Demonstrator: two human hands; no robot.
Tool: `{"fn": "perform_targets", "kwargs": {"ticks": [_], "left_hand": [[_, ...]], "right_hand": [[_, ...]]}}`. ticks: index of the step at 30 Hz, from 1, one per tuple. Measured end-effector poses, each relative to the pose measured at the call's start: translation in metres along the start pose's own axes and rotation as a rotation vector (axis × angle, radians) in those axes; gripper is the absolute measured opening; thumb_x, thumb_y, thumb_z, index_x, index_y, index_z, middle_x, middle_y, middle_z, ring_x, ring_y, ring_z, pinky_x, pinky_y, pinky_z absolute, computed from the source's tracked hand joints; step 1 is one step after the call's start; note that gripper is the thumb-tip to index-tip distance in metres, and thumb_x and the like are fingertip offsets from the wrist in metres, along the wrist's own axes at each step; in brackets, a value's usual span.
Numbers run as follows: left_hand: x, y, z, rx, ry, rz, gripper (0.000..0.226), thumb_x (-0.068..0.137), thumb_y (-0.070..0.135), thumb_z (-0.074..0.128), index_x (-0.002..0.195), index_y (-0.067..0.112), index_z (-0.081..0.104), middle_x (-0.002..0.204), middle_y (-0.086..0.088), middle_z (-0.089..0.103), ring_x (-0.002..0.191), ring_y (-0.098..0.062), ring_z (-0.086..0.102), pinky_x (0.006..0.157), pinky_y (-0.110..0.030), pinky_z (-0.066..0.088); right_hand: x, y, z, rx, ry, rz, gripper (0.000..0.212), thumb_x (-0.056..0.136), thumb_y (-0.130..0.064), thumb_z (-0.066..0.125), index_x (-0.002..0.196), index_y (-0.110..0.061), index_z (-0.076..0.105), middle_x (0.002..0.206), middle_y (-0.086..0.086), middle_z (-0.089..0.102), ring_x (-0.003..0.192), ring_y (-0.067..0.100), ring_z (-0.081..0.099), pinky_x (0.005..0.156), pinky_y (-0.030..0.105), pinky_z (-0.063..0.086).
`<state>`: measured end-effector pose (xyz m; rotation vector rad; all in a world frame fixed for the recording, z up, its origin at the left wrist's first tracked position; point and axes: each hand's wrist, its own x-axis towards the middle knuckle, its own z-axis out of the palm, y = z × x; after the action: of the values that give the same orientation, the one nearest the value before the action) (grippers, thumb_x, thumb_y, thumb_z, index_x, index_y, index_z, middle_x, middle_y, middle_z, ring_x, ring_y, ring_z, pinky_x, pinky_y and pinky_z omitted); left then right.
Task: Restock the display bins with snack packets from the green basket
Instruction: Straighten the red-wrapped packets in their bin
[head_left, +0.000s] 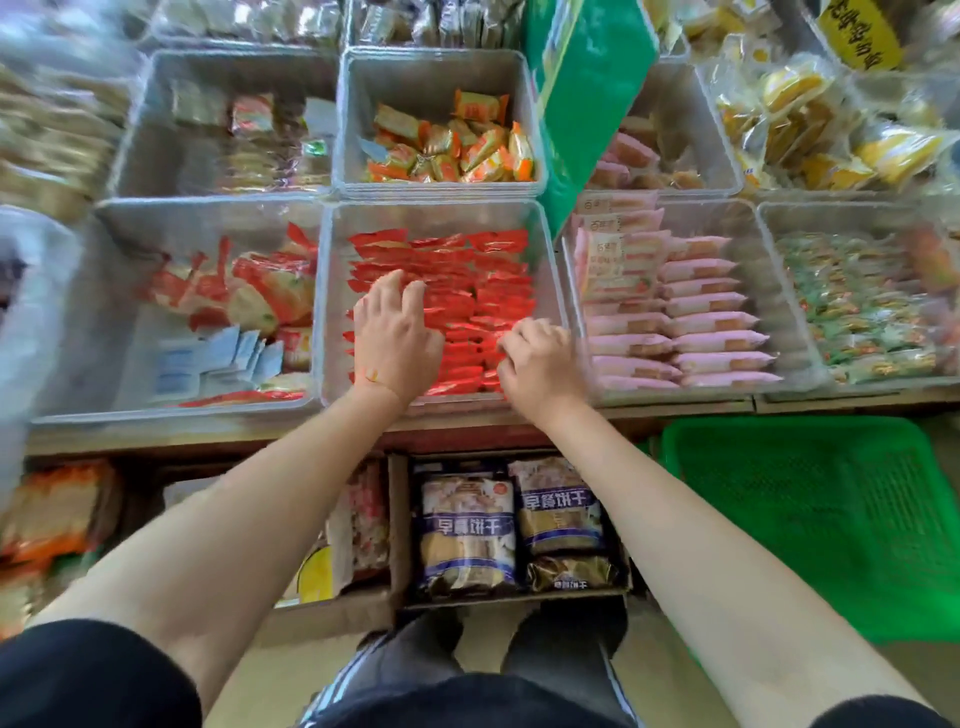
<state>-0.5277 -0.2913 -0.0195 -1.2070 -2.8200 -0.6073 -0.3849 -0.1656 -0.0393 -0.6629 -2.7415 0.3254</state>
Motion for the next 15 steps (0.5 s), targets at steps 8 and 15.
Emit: {"fn": "perform_targets", "kwargs": {"ticks": [8, 15], "left_hand": [[-0.006, -0.089, -0.015, -0.011, -0.296, -0.251, 0.085, 0.086, 0.027, 0.051, 0.157, 0.012, 0.007, 0.134, -0.02, 0.045, 0.115, -0.042, 0.05, 0.095, -0.051, 0.042], [0.033, -0.086, -0.011, -0.044, -0.279, -0.359, 0.074, 0.096, 0.026, 0.038, 0.157, 0.029, -0.003, 0.122, -0.02, 0.048, 0.09, -0.04, 0.059, 0.066, -0.042, 0.04]], "right_hand": [[0.027, -0.074, 0.017, -0.001, -0.36, 0.266, 0.037, 0.093, -0.034, 0.059, 0.127, -0.019, 0.057, 0.125, 0.007, 0.054, 0.119, 0.027, 0.047, 0.098, 0.042, 0.037], [0.052, -0.061, 0.018, -0.036, -0.641, 0.322, 0.026, 0.091, -0.035, 0.065, 0.116, -0.028, 0.063, 0.128, 0.007, 0.052, 0.125, 0.029, 0.046, 0.103, 0.044, 0.039]]}}
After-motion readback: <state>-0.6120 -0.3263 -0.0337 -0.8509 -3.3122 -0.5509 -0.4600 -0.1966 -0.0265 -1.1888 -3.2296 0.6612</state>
